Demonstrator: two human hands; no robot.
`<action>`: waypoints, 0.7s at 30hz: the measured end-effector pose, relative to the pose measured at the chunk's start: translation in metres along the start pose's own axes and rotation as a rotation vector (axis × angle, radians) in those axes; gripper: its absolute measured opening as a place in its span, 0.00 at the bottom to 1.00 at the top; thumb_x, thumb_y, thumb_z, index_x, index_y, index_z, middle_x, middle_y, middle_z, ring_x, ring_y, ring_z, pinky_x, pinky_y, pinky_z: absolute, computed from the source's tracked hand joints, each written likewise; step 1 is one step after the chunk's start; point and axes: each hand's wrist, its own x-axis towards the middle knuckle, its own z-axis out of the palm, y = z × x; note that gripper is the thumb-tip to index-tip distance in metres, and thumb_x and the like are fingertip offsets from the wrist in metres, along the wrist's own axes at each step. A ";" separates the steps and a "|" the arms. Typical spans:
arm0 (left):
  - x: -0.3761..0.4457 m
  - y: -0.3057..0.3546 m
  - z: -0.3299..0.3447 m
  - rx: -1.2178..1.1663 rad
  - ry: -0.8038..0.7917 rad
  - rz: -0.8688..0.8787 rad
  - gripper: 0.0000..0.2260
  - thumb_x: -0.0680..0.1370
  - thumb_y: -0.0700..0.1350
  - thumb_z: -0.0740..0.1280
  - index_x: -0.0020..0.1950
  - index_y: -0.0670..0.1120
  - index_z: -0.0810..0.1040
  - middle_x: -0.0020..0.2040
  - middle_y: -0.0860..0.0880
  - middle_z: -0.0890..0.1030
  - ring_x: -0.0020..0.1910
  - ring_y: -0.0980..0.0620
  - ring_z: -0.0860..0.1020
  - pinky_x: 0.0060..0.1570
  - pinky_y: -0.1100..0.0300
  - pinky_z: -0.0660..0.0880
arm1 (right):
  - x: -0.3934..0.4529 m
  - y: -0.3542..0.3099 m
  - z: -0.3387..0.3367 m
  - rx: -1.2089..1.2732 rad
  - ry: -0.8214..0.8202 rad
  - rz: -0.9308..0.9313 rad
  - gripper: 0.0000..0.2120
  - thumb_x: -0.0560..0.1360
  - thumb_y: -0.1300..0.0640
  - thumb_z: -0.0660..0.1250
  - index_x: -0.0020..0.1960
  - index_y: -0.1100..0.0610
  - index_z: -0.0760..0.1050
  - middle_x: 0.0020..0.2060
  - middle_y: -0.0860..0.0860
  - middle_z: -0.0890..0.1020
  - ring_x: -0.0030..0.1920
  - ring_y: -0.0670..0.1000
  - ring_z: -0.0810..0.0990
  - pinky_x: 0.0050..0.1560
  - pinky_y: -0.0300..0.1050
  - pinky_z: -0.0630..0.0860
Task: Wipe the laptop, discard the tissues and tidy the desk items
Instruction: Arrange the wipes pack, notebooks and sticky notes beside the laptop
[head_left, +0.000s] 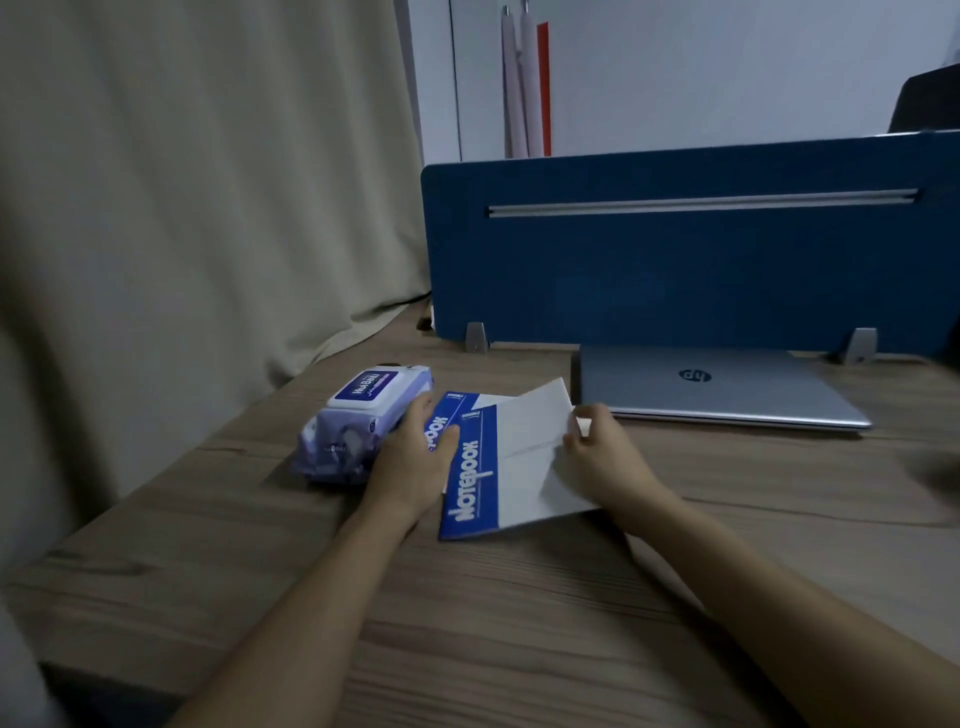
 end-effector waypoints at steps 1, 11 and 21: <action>-0.001 0.001 0.000 0.092 -0.017 -0.009 0.21 0.81 0.51 0.63 0.74 0.50 0.65 0.69 0.47 0.75 0.60 0.50 0.77 0.57 0.54 0.76 | 0.001 -0.003 0.006 0.026 -0.022 0.025 0.15 0.80 0.57 0.58 0.66 0.56 0.66 0.55 0.55 0.77 0.53 0.56 0.79 0.52 0.54 0.78; -0.003 0.006 -0.003 0.383 -0.060 -0.098 0.21 0.79 0.52 0.62 0.69 0.44 0.69 0.68 0.44 0.75 0.64 0.43 0.74 0.59 0.54 0.70 | -0.022 -0.015 0.020 -0.291 -0.091 -0.244 0.11 0.77 0.59 0.59 0.36 0.58 0.67 0.37 0.56 0.75 0.40 0.56 0.74 0.38 0.49 0.67; 0.006 -0.003 -0.005 0.059 -0.038 -0.206 0.05 0.77 0.48 0.68 0.46 0.52 0.71 0.38 0.59 0.80 0.29 0.66 0.79 0.26 0.68 0.73 | -0.020 -0.015 0.011 -0.020 -0.071 -0.033 0.08 0.73 0.55 0.61 0.38 0.59 0.70 0.36 0.53 0.73 0.37 0.52 0.70 0.37 0.47 0.64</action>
